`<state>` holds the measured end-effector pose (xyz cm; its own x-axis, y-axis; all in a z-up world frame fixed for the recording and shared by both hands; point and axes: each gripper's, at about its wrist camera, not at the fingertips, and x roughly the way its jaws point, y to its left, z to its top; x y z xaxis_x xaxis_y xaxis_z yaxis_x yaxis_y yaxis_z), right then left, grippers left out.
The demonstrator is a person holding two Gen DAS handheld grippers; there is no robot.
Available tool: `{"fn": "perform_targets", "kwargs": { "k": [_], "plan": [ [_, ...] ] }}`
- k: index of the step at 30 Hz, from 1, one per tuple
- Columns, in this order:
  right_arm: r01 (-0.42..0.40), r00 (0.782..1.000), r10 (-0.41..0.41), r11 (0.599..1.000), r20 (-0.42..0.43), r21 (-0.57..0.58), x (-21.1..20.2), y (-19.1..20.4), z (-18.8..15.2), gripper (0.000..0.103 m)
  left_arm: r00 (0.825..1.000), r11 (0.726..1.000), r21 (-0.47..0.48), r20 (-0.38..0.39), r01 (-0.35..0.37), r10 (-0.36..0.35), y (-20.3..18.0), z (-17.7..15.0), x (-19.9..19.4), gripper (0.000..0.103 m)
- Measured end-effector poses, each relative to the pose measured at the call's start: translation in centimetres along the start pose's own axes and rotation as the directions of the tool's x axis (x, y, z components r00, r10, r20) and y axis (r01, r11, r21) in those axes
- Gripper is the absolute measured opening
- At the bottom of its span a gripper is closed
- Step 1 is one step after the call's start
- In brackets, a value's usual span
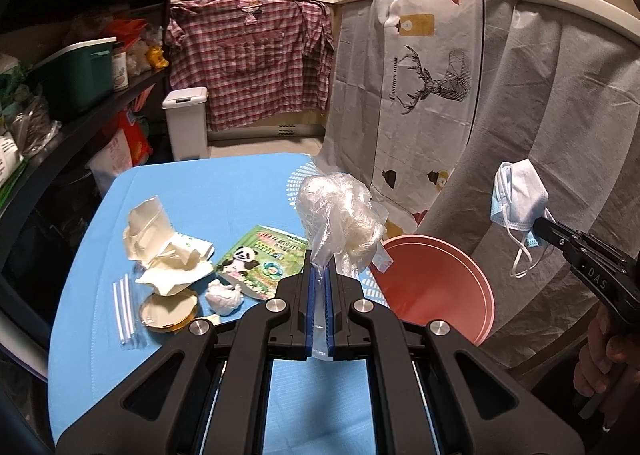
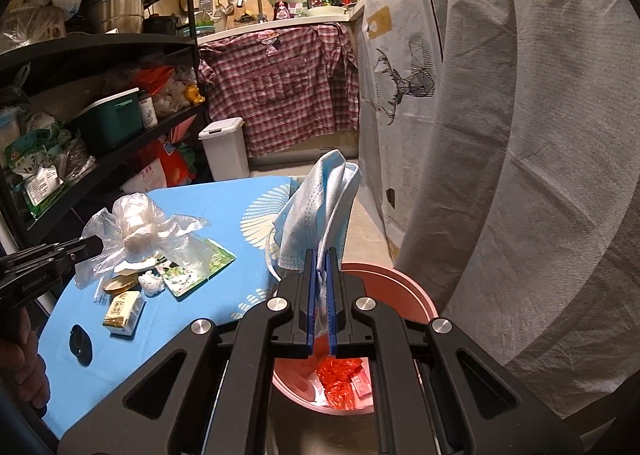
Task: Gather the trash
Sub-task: 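Carry the mask and plastic wrap over the pink bin and open both tools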
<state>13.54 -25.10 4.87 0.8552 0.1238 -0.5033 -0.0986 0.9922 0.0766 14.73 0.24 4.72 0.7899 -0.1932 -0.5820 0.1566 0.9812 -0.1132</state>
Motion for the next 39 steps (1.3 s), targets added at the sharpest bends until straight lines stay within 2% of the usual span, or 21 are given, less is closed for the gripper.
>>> {"fn": "perform_targets", "kwargs": {
  "k": [9,23,33,37,38,39],
  "plan": [
    [0.048,0.999,-0.047,0.998,-0.023,0.030,0.4,-1.4,-0.2,0.005,0.999,0.999,0.020,-0.014,0.031,-0.031,-2.1,0.1,1.1,0.004],
    [0.069,0.996,-0.065,0.996,-0.060,0.057,1.7,-2.9,-0.4,0.005,0.994,0.994,0.076,-0.072,0.082,-0.077,-6.9,-0.4,4.6,0.004],
    [0.077,0.995,-0.073,0.996,-0.067,0.052,2.3,-3.1,-0.3,0.005,0.991,0.990,0.086,-0.084,0.109,-0.102,-8.3,0.0,6.1,0.004],
    [0.087,0.994,-0.082,0.994,-0.073,0.060,2.4,-3.3,-0.4,0.009,0.989,0.990,0.071,-0.083,0.126,-0.120,-8.2,0.5,6.5,0.004],
    [0.091,0.993,-0.086,0.994,-0.078,0.064,2.5,-3.5,-0.4,0.013,0.986,0.987,0.068,-0.090,0.145,-0.138,-8.3,0.6,6.7,0.005],
    [0.093,0.993,-0.087,0.993,-0.085,0.068,2.7,-3.6,-0.5,0.024,0.983,0.985,0.069,-0.098,0.159,-0.152,-8.6,0.6,6.9,0.005]
  ]
}}
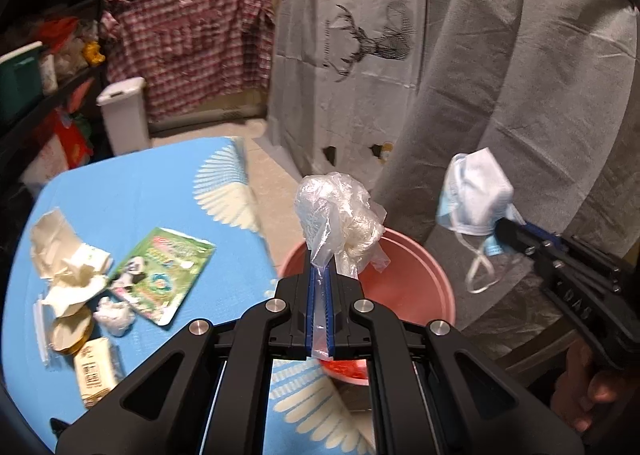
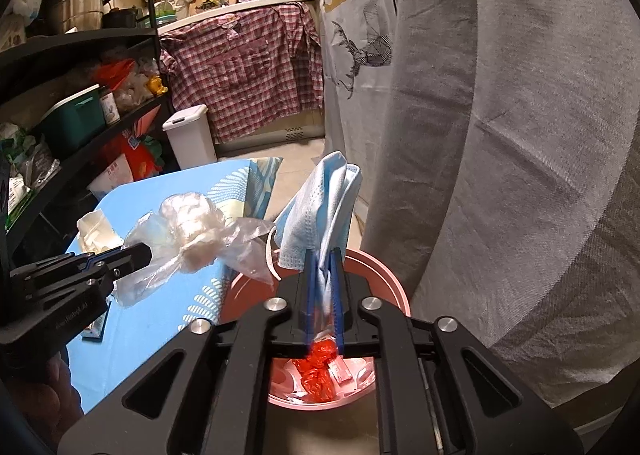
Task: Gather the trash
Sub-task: 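Carry the mask and plastic wrap over the pink bin and open both tools, then move both open tools back toward the table items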
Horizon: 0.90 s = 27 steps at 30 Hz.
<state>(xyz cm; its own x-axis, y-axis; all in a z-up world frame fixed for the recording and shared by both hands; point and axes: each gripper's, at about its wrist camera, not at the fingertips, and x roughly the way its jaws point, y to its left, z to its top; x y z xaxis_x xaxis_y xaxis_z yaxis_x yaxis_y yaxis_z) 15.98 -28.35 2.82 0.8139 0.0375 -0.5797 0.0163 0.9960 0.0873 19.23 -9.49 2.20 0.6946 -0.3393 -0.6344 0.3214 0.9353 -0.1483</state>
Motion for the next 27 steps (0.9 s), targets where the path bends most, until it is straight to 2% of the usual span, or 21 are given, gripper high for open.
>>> {"fn": "perform_targets", "kwargs": {
  "k": [1,2,3,4,13,19,24,27],
  "plan": [
    [0.003,1.000,-0.003,1.000,-0.005,0.001,0.1,0.0,0.0,0.034,1.000,1.000,0.005,-0.002,0.004,-0.004,-0.1,0.0,0.1,0.007],
    [0.015,1.000,-0.015,1.000,-0.010,0.002,0.3,-0.1,-0.1,0.051,1.000,1.000,0.013,-0.008,0.012,-0.011,-0.3,-0.1,0.3,0.017],
    [0.024,1.000,-0.024,1.000,-0.006,0.003,0.3,-0.2,-0.1,0.053,1.000,1.000,0.018,-0.011,0.016,-0.016,-0.4,-0.2,0.4,0.025],
    [0.028,1.000,-0.028,1.000,-0.001,0.004,0.2,-0.3,-0.1,0.053,1.000,1.000,0.023,-0.008,0.014,-0.014,-0.6,-0.2,0.5,0.034],
    [0.020,1.000,-0.020,1.000,0.016,-0.004,-0.3,-0.3,-0.1,0.053,1.000,1.000,0.007,0.023,-0.009,0.009,0.4,-0.2,-0.8,0.034],
    [-0.005,0.998,0.007,1.000,0.063,-0.026,-1.4,0.9,-0.1,0.052,0.998,1.000,0.003,0.047,-0.028,0.028,1.7,-0.4,-2.5,0.032],
    [-0.066,0.993,0.069,0.997,0.092,-0.033,-2.2,2.1,-0.1,0.030,0.996,0.999,-0.018,0.072,-0.046,0.047,3.7,-0.5,-4.5,0.028],
    [-0.110,0.988,0.113,0.993,0.101,-0.035,-2.7,3.2,-0.2,0.025,0.994,0.997,-0.039,0.091,-0.059,0.063,5.3,-0.7,-6.2,0.026]
  ]
}}
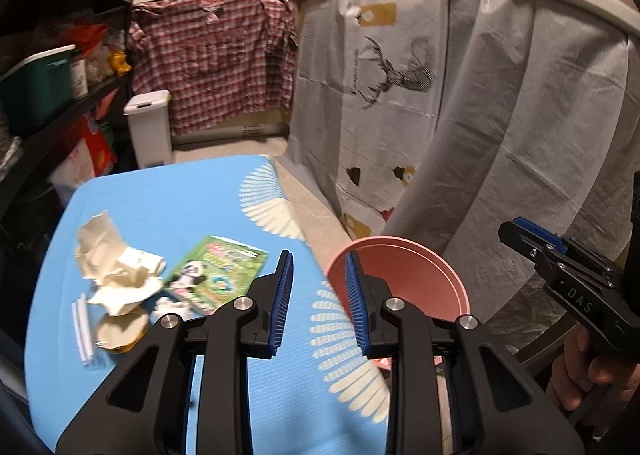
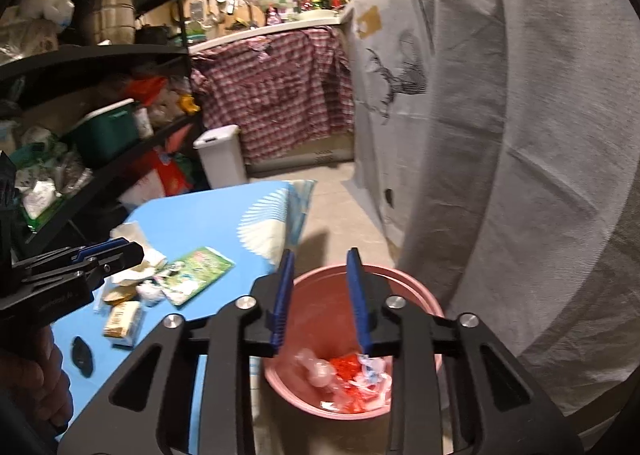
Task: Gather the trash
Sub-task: 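Move both open tools back toward the table items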
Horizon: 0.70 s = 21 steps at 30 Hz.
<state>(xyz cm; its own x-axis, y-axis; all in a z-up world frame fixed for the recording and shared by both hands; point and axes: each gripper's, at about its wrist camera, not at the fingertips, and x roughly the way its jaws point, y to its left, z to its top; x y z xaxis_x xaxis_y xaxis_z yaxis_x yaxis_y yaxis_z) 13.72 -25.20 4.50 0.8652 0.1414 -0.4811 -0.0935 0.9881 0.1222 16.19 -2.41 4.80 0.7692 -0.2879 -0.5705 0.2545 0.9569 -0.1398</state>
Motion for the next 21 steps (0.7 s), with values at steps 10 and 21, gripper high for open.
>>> {"fn": "perform_targets", "kwargs": {
  "k": [10,21],
  "plan": [
    [-0.056,0.998,0.056,0.996,0.001,-0.065,0.0,5.7,-0.4,0.025,0.996,0.995,-0.061,0.046,-0.073,0.076,6.7,0.5,-4.2,0.023],
    [-0.202,0.979,0.201,0.975,-0.018,-0.095,1.1,13.8,-3.0,0.027,0.982,0.977,-0.118,0.040,-0.180,0.185,15.7,0.2,-7.2,0.013]
  ]
}}
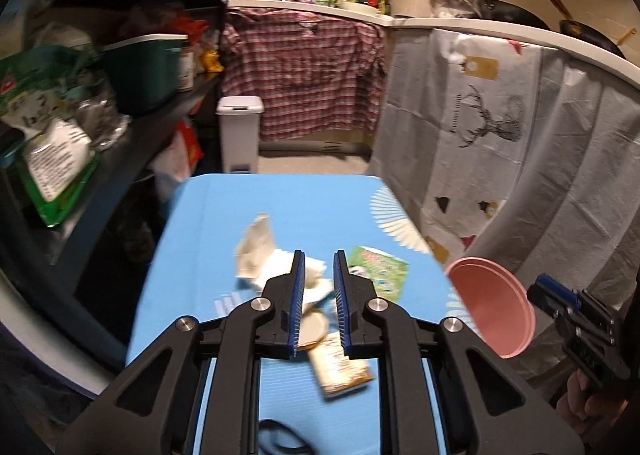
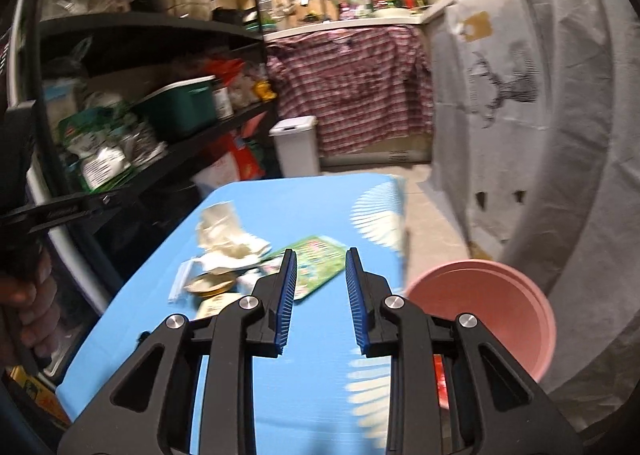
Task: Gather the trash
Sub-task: 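Move both open tools back toward the table items, then grasp the wrapped straws with the left tool while the right tool grasps the tissue pack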
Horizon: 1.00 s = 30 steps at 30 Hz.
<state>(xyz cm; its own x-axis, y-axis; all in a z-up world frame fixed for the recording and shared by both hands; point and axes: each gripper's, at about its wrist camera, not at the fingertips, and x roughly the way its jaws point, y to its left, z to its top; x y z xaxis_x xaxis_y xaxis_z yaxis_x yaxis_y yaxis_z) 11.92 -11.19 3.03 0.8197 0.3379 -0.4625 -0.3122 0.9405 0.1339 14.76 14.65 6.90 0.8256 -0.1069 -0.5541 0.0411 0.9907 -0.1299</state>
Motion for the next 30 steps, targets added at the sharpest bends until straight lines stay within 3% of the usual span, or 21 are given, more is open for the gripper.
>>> {"fn": "perform_targets", "kwargs": {
  "k": [7,9,11,19,21,30],
  "plan": [
    [-0.076,0.997,0.075,0.996,-0.029,-0.038,2.7,5.2,-2.0,0.035,0.999,0.999,-0.027,-0.003,-0.044,0.044,4.9,0.1,0.3,0.012],
    [-0.094,0.995,0.092,0.995,-0.038,-0.039,3.6,6.3,-2.5,0.046,0.998,0.997,-0.055,-0.011,-0.055,0.055,6.4,-0.2,0.8,0.010],
    [-0.104,0.994,0.102,0.994,-0.044,-0.041,4.2,6.9,-2.8,0.050,0.998,0.995,-0.082,-0.029,-0.059,0.057,7.4,-0.6,1.6,0.009],
    [-0.138,0.983,0.132,0.990,-0.125,-0.041,8.0,9.4,-4.1,0.061,0.995,0.994,-0.086,-0.076,-0.064,0.057,8.5,-1.6,4.0,0.009],
    [-0.149,0.976,0.139,0.988,-0.167,-0.047,9.3,10.1,-4.6,0.069,0.994,0.993,-0.095,-0.097,-0.062,0.053,8.6,-1.9,4.7,0.009],
    [-0.150,0.946,0.127,0.987,-0.298,-0.057,13.1,10.8,-6.4,0.069,0.975,0.992,-0.122,-0.221,-0.045,0.017,8.6,-4.2,8.9,0.010]
  ]
}}
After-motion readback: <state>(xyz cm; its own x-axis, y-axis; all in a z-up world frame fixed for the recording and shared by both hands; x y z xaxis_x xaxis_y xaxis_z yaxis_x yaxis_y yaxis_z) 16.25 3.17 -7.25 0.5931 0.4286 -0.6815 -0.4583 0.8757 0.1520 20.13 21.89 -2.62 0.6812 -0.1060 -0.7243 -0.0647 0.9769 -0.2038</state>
